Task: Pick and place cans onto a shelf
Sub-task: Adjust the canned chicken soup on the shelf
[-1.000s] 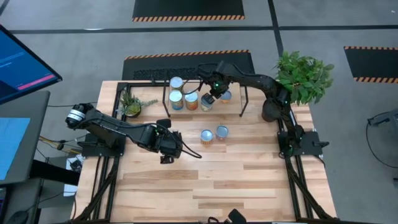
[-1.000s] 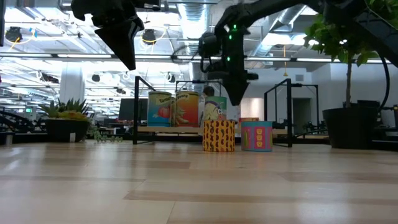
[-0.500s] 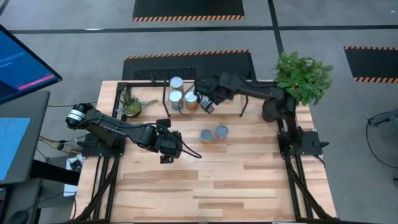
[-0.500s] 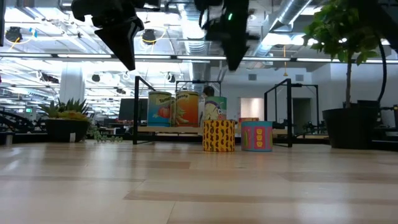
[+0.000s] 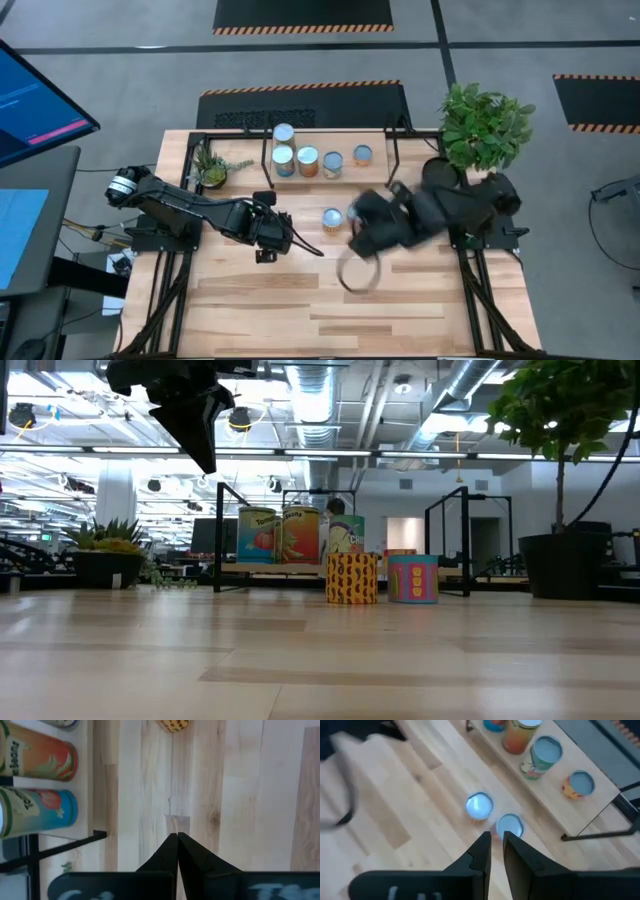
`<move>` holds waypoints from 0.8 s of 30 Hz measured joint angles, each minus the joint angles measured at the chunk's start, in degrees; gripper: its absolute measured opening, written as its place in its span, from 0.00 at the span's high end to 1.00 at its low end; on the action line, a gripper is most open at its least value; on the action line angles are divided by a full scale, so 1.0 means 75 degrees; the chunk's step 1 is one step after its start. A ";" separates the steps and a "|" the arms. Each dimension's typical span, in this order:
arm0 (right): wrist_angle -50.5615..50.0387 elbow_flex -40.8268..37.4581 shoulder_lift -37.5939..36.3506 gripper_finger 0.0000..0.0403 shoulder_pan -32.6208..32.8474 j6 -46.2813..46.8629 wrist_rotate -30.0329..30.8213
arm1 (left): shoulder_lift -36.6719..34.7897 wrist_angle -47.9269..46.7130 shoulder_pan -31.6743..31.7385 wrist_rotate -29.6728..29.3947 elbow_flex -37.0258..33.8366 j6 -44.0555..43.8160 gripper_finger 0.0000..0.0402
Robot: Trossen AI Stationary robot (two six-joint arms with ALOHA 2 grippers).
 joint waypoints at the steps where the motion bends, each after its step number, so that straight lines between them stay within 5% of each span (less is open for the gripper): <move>1: 0.0022 0.0001 -0.0014 0.82 0.0318 0.0119 0.0042 | 0.0000 0.0008 0.0000 0.0000 0.0000 0.0070 1.00; 6: 0.0048 -0.0562 -0.0023 0.84 0.1321 0.1643 -0.0442 | 0.0000 0.0010 -0.0002 0.0000 0.0000 0.0361 1.00; 10: 0.0040 -0.2380 -0.0167 0.87 0.1667 0.3022 -0.2031 | 0.0000 0.0026 -0.0002 -0.0001 0.0000 0.0453 1.00; 14: 0.0418 -0.4171 -0.0357 0.92 0.1862 0.4272 -0.2546 | 0.0000 0.0090 -0.0002 -0.0009 0.0001 0.0537 1.00; 18: 0.2483 -0.6126 -0.0999 0.97 0.1848 0.4595 -0.2254 | 0.0000 0.0302 -0.0001 0.0003 0.0000 0.0593 1.00; 24: 0.7634 -0.9189 -0.1911 0.97 0.1249 0.3991 -0.2123 | 0.0000 0.0548 0.0004 0.0006 0.0003 0.0593 1.00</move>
